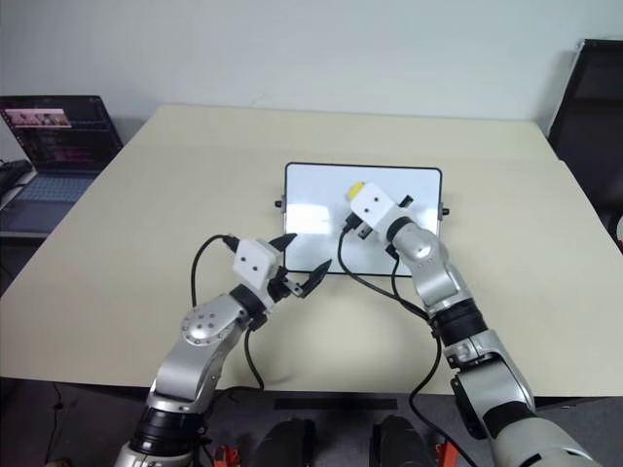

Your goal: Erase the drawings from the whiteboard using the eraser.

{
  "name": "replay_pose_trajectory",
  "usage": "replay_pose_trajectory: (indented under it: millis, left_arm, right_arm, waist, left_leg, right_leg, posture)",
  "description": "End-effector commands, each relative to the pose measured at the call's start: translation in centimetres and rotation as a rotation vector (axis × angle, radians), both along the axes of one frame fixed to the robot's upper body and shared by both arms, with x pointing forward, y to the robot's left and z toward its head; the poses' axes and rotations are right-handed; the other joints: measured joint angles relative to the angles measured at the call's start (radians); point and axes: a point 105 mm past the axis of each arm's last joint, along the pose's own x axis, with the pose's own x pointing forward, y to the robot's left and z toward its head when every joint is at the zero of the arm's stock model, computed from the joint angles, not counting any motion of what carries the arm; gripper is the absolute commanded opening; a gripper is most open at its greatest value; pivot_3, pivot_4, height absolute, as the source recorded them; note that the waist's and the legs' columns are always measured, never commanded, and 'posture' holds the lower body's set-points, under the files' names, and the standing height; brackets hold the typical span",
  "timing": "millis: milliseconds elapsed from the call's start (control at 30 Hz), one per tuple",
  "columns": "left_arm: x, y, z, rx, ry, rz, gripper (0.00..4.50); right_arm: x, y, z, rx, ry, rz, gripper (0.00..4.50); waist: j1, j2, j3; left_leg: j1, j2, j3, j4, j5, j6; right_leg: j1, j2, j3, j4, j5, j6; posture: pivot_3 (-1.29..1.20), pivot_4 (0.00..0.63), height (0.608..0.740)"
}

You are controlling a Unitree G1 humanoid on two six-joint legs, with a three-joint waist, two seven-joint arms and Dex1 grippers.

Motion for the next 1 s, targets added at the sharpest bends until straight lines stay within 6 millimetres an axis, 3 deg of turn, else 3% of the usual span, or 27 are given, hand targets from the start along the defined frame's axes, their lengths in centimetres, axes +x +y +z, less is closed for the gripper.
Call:
replay_pose_trajectory:
  millis: [33, 533, 633, 900, 1000]
  left_arm:
    - [-0.3, 0.1, 1.3, -0.008, -0.051, 0.006, 4.50]
    - [-0.3, 0.0, 1.3, -0.008, -0.050, 0.001, 4.50]
    - [-0.2, -0.2, 1.3, -0.008, -0.050, -0.009, 4.50]
    - [-0.2, -0.6, 1.3, -0.007, -0.050, -0.030, 4.50]
    - [-0.2, -0.6, 1.3, -0.006, -0.052, -0.031, 4.50]
  right_arm:
    - [-0.4, -0.4, -2.3, -0.073, 0.080, -0.005, 0.97]
    - [-3.7, -1.6, -5.0, -0.087, 0.182, 0.011, 0.97]
    - [-3.6, -1.9, -3.9, -0.039, 0.151, -0.011, 0.97]
    - [-1.1, -2.0, 2.2, 0.118, -0.059, -0.071, 0.97]
    - [-0.3, -2.2, 2.7, 0.120, -0.070, -0.088, 0.97]
  waist:
    - [0.000, 0.000, 0.000]
    - [0.002, 0.000, 0.000]
    - [0.002, 0.000, 0.000]
    - [0.002, 0.000, 0.001]
    - [0.001, 0.000, 0.001]
  left_leg:
    - [0.001, 0.000, 0.000, 0.000, 0.000, 0.000]
    - [0.006, 0.000, 0.000, 0.000, 0.000, 0.000]
    - [0.006, 0.000, 0.000, 0.000, 0.000, 0.000]
    - [0.005, 0.000, 0.001, -0.001, 0.000, 0.000]
    - [0.004, 0.000, 0.000, -0.002, 0.000, 0.000]
  right_leg:
    - [0.001, 0.000, 0.000, 0.000, 0.000, 0.000]
    - [0.006, 0.000, 0.000, -0.001, 0.000, 0.000]
    - [0.006, 0.000, 0.000, -0.001, 0.000, 0.000]
    - [0.005, 0.000, 0.000, -0.002, 0.000, 0.000]
    - [0.003, 0.000, 0.000, -0.002, 0.000, 0.000]
  posture:
    - [0.00, 0.150, 0.740]
    - [0.00, 0.150, 0.740]
    - [0.00, 0.150, 0.740]
    - [0.00, 0.150, 0.740]
    - [0.00, 0.150, 0.740]
